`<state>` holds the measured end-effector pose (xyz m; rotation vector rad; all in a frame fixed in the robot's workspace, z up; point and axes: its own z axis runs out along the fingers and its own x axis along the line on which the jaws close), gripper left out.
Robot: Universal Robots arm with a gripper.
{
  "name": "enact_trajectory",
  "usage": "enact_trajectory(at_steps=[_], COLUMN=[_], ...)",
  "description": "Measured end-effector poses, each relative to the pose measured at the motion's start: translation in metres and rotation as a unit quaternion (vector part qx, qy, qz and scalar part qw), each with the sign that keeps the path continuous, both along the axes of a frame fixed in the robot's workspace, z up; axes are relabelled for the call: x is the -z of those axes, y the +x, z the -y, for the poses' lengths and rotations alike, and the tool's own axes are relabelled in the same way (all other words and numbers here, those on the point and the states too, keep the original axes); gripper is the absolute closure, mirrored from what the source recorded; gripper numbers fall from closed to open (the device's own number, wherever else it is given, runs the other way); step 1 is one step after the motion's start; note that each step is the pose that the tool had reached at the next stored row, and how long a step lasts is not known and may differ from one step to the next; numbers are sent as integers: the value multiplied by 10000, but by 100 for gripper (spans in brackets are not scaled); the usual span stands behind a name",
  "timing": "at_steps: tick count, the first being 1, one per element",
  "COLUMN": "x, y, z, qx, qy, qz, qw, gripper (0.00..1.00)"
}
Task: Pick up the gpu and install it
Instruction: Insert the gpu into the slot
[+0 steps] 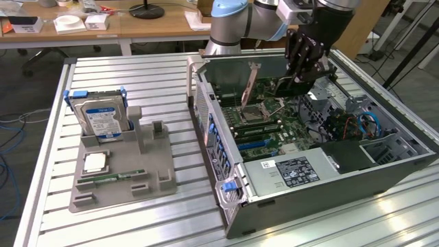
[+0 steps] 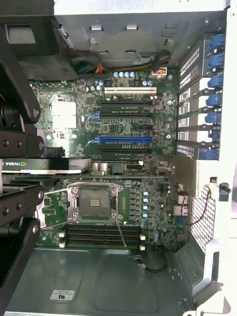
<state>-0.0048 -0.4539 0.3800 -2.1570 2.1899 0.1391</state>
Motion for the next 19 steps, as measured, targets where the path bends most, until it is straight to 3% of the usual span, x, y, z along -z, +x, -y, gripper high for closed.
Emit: enact_trajectory(at_steps=[19], x=[55], y=[0], z=[0], qx=[0], qy=[0], qz=[0], qw=[10000], gripper=[74])
